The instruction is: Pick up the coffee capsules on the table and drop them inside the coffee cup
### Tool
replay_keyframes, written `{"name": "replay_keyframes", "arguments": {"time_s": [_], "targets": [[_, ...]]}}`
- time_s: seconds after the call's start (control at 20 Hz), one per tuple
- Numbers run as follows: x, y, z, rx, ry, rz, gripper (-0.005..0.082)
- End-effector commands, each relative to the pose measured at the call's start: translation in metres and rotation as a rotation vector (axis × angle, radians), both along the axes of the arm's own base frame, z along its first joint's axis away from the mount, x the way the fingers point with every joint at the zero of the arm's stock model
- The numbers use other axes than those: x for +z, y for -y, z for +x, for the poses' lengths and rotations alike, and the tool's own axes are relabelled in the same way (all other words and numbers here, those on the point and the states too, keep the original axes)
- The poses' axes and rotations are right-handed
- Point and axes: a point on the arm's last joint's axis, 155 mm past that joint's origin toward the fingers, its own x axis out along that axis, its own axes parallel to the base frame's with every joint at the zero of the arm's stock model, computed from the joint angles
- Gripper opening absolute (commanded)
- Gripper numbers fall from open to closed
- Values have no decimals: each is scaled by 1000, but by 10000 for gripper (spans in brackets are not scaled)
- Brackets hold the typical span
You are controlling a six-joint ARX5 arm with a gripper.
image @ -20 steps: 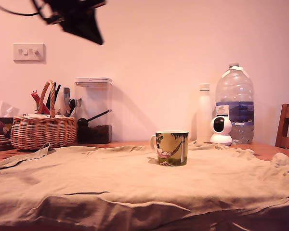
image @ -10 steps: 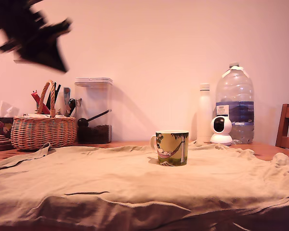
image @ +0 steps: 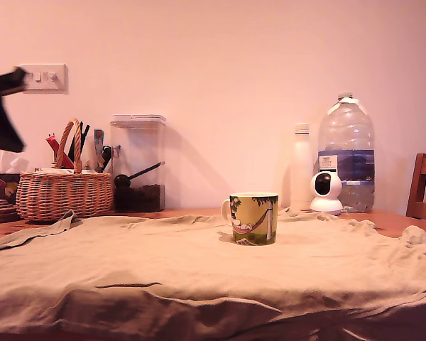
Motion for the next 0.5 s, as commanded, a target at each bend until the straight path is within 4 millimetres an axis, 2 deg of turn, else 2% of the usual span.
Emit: {"name": "replay_keyframes", "arguments": {"time_s": [0.0,0.45], "targets": [[-9,-5,-11,16,4,0,-23],[-20,-13,-53,47,72,-43,-23]]}}
